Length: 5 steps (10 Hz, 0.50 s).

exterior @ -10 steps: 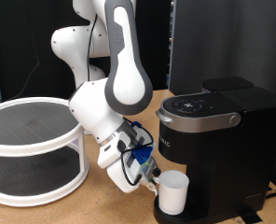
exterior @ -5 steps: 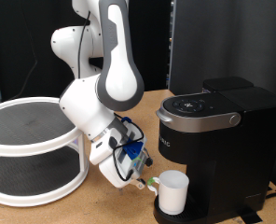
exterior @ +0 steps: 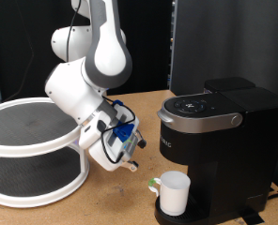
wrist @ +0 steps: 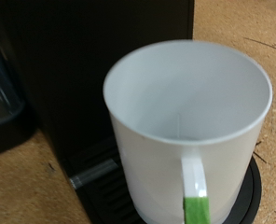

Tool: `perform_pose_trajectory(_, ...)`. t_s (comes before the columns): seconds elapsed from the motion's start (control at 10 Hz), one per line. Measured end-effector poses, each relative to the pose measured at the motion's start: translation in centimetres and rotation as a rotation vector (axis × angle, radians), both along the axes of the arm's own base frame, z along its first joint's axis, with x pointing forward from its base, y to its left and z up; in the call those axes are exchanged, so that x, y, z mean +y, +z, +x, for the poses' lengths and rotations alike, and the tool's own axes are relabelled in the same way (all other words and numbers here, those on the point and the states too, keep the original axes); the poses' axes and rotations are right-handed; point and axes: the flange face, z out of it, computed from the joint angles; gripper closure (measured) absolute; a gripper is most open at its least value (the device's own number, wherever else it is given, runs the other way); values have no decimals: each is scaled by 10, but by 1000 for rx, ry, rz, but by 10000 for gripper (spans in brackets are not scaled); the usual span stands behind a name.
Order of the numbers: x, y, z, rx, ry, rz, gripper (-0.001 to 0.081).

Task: Make a cup of coffee with the keurig machine

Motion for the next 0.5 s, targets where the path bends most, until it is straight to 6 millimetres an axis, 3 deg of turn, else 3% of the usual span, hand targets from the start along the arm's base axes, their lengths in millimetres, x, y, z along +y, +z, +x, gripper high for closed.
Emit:
perform_pose_trajectory(0.2,-7,19,-8,-12,5,19,-2)
perform_pose_trajectory(0.5,-7,17,-10,-12,22,31,-2)
